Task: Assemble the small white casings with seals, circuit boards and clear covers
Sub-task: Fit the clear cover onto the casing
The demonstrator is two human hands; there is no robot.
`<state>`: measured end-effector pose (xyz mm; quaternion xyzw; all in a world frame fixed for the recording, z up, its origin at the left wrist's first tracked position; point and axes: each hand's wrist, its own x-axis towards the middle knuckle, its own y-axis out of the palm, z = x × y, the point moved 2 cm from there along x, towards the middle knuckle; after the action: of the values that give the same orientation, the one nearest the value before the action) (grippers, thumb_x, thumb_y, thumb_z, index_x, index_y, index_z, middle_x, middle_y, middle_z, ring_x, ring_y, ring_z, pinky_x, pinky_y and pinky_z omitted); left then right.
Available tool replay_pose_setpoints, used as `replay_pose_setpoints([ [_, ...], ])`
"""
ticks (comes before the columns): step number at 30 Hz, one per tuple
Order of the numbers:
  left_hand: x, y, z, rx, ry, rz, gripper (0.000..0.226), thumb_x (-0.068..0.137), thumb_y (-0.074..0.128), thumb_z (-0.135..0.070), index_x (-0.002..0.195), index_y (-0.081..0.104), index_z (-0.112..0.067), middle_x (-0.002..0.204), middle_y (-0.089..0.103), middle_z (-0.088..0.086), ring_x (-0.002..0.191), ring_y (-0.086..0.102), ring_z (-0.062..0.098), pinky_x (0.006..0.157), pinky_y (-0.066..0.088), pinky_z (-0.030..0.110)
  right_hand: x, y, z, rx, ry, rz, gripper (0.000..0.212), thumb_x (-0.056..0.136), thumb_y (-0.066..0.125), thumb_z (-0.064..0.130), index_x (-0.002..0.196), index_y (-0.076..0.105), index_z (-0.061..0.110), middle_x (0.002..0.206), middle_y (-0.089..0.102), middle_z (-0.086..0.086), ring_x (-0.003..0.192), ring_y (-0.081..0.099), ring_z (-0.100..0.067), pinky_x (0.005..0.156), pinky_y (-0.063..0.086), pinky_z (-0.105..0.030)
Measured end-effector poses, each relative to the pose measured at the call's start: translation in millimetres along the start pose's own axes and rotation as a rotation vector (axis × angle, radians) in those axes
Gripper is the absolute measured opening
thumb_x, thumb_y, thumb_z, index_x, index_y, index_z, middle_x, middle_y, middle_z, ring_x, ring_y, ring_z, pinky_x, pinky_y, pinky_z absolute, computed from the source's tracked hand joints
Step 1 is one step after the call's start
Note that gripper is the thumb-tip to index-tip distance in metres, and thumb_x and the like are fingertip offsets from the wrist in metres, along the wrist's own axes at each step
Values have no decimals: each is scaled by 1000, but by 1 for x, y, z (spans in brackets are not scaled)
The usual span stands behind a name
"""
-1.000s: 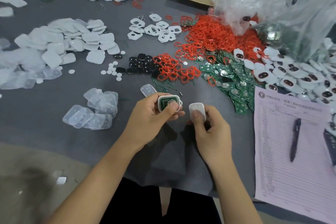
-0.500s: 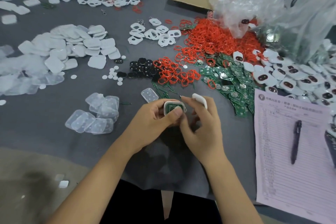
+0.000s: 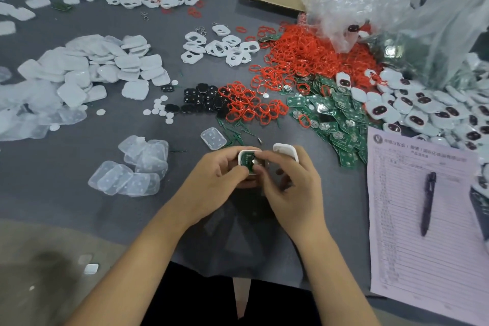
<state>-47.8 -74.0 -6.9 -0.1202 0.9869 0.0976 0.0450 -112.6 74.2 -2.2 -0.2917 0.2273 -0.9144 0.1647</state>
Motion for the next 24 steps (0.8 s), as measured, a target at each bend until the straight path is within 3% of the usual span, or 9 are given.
replay_pose_setpoints([
  [8, 0, -1, 1, 25, 5, -32, 34, 105, 46, 7, 121, 71, -10, 107, 76, 12, 99, 72, 14, 85, 61, 28, -2, 2, -2, -2, -1, 10, 22, 89, 76, 20, 110, 78, 22, 112, 57, 10, 106, 64, -9, 82, 56, -30],
  [12, -1, -1, 0, 7, 15, -23, 26, 105, 51, 1, 120, 70, -9, 103, 77, 7, 96, 75, 18, 82, 62, 28, 0, 1, -3, 45, -30, 6, 19, 100, 62, 24, 115, 73, 21, 114, 57, 11, 103, 62, -6, 80, 50, -22],
  [15, -1, -2, -1, -47, 5, -38, 25, 107, 48, 0, 120, 68, -8, 109, 77, 13, 93, 78, 29, 76, 61, 25, -1, -4, -5, 172, 13, -68, 28, 108, 45, 16, 126, 62, 31, 99, 63, 11, 83, 61, -9, 75, 46, -22],
  [18, -2, -3, -3, -57, 22, -46, 27, 108, 44, 0, 124, 64, -9, 113, 75, 18, 86, 79, 29, 69, 59, 24, 2, -4, -9, 391, 222, -148, 49, 110, 43, 12, 141, 41, 50, 88, 70, 3, 58, 53, -13, 59, 46, -23],
  [20, -2, -3, -4, -54, 40, -56, 26, 108, 46, -4, 126, 63, -10, 112, 75, 16, 79, 77, 26, 62, 58, 25, 4, -5, -13, 491, 323, -155, 39, 110, 45, 8, 137, 44, 37, 90, 74, -4, 53, 53, -13, 51, 45, -22],
  [22, -2, -2, -4, -23, 55, -77, 21, 105, 53, -10, 124, 63, -11, 108, 77, 12, 73, 74, 22, 58, 55, 24, 4, -7, -15, 483, 348, -129, 12, 110, 47, 11, 116, 55, 18, 91, 78, 0, 50, 54, -10, 48, 44, -21],
  [24, -1, -2, -4, 23, 65, -90, 18, 101, 60, -12, 119, 64, -12, 105, 77, 9, 70, 73, 18, 57, 54, 23, 3, -8, -16, 476, 353, -104, 10, 109, 50, 15, 104, 58, 12, 92, 79, 2, 51, 55, -8, 47, 43, -20],
])
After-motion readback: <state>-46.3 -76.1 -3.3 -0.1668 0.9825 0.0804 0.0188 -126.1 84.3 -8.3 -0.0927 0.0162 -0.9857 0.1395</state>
